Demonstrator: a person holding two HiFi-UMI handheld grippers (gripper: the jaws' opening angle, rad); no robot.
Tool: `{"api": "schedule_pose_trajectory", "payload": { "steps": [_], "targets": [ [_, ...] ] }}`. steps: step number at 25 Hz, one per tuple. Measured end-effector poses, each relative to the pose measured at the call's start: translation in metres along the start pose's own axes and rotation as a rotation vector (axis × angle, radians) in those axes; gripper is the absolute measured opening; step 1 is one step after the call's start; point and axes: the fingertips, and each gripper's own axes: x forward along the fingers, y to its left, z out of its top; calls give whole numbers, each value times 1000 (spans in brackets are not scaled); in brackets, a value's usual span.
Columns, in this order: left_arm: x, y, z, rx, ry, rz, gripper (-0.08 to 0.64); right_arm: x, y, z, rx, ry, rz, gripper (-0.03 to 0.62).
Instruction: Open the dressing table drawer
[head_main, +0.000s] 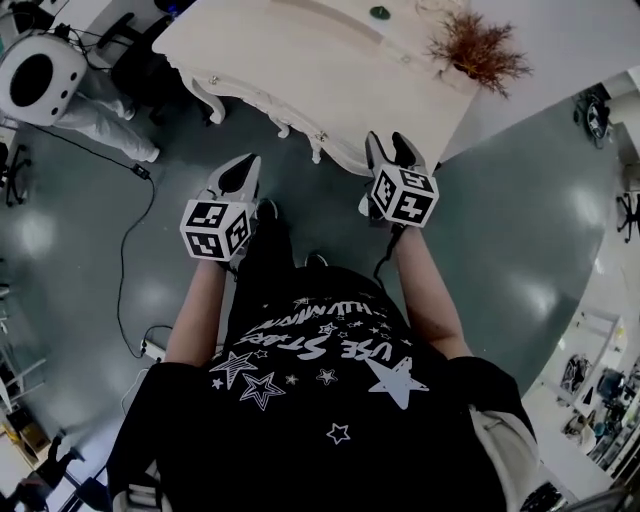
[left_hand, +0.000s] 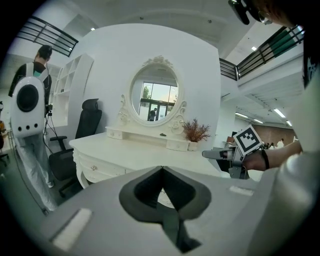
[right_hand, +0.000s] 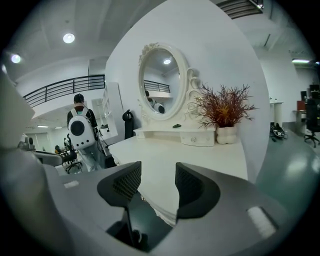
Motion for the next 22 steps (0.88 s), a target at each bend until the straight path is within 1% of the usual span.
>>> {"api": "schedule_pose_trajectory", "payload": {
  "steps": [6, 11, 18, 22],
  "targets": [
    [60, 17, 19, 26, 24, -99, 0, 29, -21, 11, 13, 7, -82, 227],
    [125, 36, 44, 56, 48, -208, 0, 67, -41, 35, 70, -22, -170, 229],
    [215, 62, 80, 96, 109, -374, 0, 111, -72, 52, 145, -5, -351, 229],
    [263, 73, 97, 116, 135, -437, 0, 140, -90, 62, 173, 4, -422, 229]
  ]
}}
